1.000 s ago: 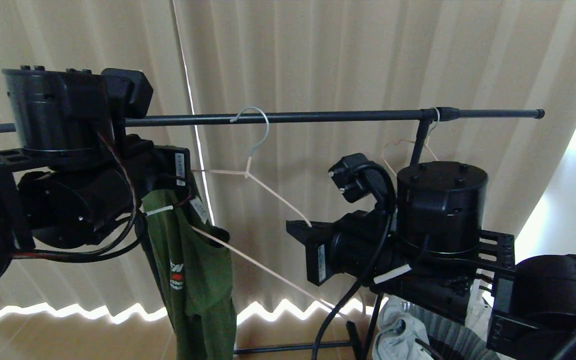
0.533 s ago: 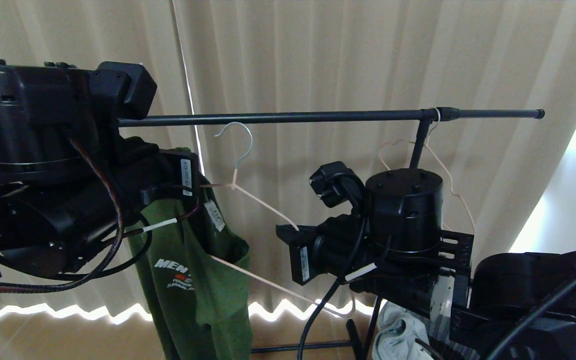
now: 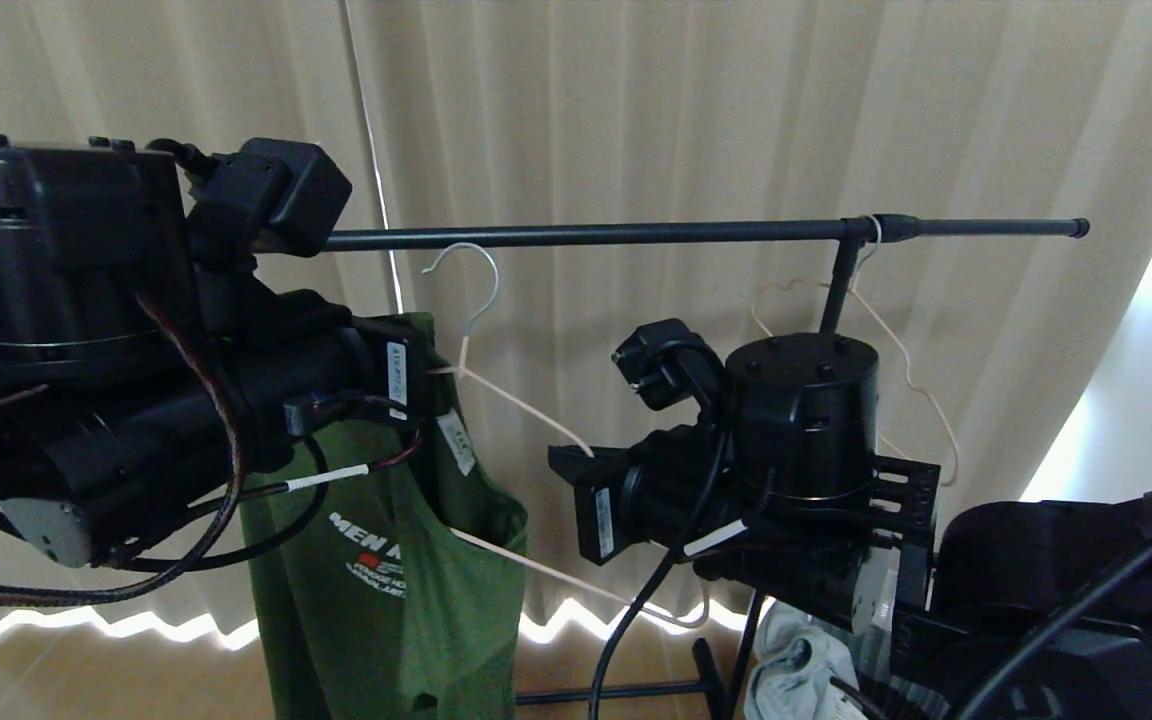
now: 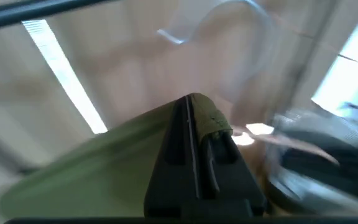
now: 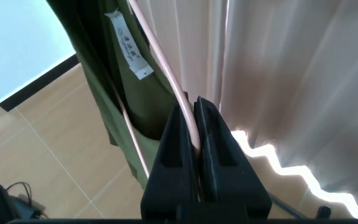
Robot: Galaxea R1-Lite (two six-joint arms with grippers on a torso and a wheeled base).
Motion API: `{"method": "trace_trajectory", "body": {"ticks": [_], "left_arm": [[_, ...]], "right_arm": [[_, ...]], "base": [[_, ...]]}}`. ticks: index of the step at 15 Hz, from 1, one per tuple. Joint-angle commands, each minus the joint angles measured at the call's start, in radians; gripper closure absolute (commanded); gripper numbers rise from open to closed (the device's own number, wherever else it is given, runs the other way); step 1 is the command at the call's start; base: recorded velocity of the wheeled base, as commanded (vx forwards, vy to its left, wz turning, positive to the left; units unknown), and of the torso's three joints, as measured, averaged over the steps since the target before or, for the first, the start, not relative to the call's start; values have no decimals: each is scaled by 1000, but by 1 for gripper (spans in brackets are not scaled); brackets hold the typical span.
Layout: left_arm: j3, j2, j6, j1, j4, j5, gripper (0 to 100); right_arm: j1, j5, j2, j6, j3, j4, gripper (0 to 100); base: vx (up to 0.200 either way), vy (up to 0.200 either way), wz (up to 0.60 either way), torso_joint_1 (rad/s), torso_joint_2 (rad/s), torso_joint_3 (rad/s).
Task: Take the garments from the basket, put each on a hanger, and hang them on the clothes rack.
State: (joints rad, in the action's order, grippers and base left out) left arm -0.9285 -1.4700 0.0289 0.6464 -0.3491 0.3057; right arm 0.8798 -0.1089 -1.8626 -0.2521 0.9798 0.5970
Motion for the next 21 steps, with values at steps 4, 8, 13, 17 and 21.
{"method": "trace_trajectory", "body": {"ticks": [4,8,13,17,21], "left_arm": [[50,4,19,-10,-4,-116,100],[96,36,62,-10,-4,-119,100],[105,39,63,-8,-4,-122,100],[109,69,68,-7,-7,-162,0],[151,139,80,-7,-7,-237,0]], "right_arm": [[-13,-5,33,-22,5,1,100],[-35,-6,71,-22,3,1,100],[-31,-6,115,-21,-13,3,100],[-30,-3,117,19,-66,133,100],[-33,-3,128,34,-95,175,100]], "base": [[0,0,0,0,0,0],[0,0,0,0,0,0],[0,0,0,0,0,0],[0,0,0,0,0,0],[0,0,0,0,0,0]]}}
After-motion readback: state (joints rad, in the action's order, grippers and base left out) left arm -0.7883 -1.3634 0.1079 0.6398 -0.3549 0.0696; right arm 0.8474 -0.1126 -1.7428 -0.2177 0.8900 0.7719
